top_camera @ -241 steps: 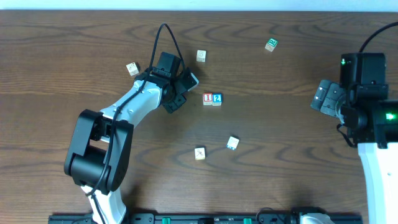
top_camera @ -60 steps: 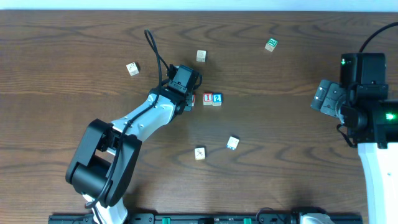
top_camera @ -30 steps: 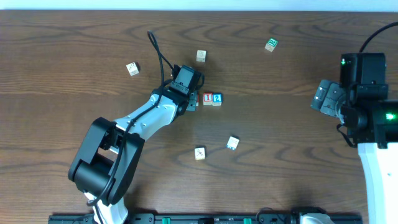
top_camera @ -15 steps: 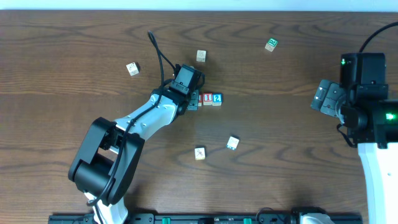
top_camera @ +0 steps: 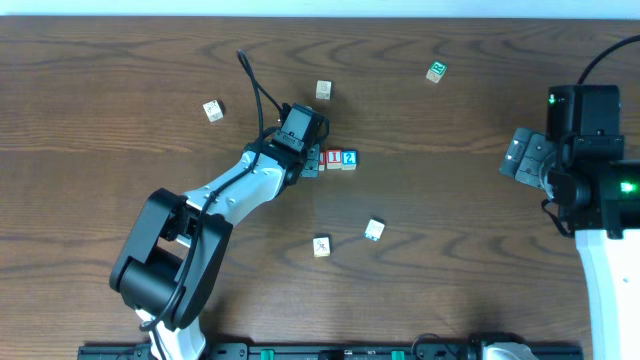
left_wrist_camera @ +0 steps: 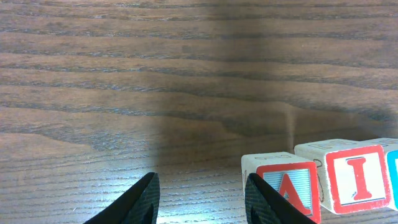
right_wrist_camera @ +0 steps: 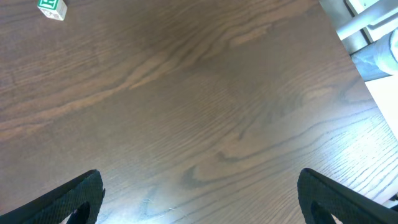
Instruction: Spell out Ai2
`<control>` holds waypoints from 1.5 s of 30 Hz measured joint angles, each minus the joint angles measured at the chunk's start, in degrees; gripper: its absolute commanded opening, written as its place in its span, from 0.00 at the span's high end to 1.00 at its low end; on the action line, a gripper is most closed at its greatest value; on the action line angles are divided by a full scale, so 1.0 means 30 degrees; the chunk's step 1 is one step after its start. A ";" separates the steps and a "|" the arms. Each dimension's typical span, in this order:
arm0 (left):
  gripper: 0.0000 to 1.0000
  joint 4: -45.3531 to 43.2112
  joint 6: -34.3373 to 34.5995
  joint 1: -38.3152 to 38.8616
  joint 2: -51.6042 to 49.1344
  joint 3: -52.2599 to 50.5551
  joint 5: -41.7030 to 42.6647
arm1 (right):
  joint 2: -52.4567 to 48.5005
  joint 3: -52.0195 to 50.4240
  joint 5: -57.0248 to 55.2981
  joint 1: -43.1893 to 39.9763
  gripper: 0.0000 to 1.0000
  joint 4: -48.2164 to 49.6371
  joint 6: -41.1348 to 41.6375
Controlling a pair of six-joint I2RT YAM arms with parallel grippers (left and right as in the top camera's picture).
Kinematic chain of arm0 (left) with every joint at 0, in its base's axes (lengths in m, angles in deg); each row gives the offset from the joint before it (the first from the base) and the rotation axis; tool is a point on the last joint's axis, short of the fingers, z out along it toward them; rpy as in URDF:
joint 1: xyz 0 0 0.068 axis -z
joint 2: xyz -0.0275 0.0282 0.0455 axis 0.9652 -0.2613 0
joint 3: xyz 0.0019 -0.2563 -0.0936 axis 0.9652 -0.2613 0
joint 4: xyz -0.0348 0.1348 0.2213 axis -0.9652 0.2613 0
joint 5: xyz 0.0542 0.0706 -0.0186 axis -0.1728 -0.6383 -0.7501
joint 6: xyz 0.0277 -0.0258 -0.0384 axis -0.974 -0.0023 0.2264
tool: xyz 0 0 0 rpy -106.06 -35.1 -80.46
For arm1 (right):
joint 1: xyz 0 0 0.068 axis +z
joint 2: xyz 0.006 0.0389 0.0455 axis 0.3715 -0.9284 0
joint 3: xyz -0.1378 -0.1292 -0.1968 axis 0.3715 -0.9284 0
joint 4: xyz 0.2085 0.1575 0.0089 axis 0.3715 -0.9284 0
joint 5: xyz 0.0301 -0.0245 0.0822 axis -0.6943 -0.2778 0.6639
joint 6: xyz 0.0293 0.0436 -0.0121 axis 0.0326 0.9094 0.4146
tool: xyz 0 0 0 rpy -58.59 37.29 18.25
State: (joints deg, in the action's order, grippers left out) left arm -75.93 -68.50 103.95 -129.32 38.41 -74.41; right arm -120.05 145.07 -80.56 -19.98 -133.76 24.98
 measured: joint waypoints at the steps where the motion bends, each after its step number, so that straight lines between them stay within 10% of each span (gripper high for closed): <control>1: 0.54 0.0000 0.0029 0.0000 0.0000 0.0000 0.0000 | 0.0000 0.0000 0.0000 0.0000 0.01 0.0000 0.0000; 26: 0.54 -0.0270 0.0466 0.0000 0.0000 0.0000 -0.0095 | 0.0000 0.0000 0.0000 0.0000 0.01 0.0000 0.0000; 38: 0.54 0.5085 -0.1333 -0.0262 0.3570 0.0131 -0.3184 | 0.0000 0.0000 -0.0007 0.0000 0.01 0.0000 0.0000; 45: 0.04 1.0185 -0.3300 -0.0306 0.9945 0.0306 -0.3424 | 0.0000 0.0000 0.0000 0.0000 0.01 0.0007 0.0000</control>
State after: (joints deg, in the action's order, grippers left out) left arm -45.37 -78.40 103.03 -99.48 39.33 -84.68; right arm -120.05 145.07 -80.56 -19.98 -133.74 24.98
